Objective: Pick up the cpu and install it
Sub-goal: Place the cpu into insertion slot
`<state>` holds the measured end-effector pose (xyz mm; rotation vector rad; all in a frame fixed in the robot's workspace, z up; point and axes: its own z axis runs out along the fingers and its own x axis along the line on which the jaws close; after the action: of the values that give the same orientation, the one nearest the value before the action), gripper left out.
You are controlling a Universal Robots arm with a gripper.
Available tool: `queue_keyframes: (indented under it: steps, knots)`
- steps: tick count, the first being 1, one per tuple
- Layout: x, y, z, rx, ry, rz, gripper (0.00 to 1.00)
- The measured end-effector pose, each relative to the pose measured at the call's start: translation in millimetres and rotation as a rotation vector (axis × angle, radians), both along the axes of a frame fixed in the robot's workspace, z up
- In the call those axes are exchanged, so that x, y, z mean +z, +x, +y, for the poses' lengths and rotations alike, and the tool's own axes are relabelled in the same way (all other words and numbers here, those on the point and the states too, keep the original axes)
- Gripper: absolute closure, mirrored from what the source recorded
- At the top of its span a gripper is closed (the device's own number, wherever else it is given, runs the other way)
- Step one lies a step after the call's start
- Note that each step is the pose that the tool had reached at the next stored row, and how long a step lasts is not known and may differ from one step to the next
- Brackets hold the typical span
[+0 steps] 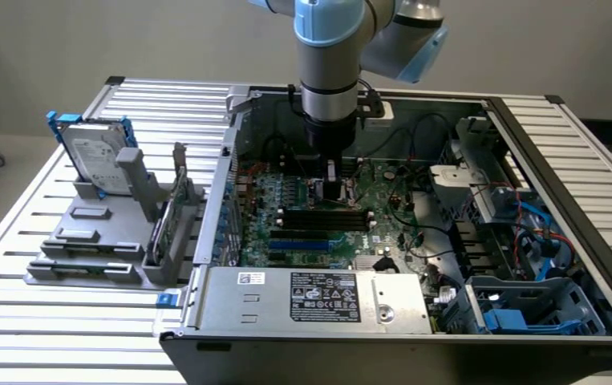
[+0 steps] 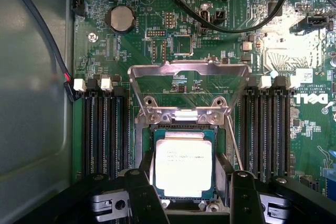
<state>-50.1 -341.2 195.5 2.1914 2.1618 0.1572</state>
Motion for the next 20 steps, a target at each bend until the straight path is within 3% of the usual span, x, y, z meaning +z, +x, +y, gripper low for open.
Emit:
queue_keyframes:
  steps: [8, 11, 12, 17, 20]
  knots:
    - [0.0, 0.4, 0.0, 0.000, 0.0001, 0.0015, 0.45]
    - [0.0, 0.6, 0.0, 0.000, -0.0001, 0.0017, 0.44]
    - [0.0, 0.6, 0.0, 0.000, -0.0002, 0.0017, 0.37]
    - [0.3, 0.6, 0.0, 0.000, -0.0002, 0.0017, 0.37]
    - [6.8, 0.6, 0.0, 0.000, 0.0000, 0.0016, 0.37]
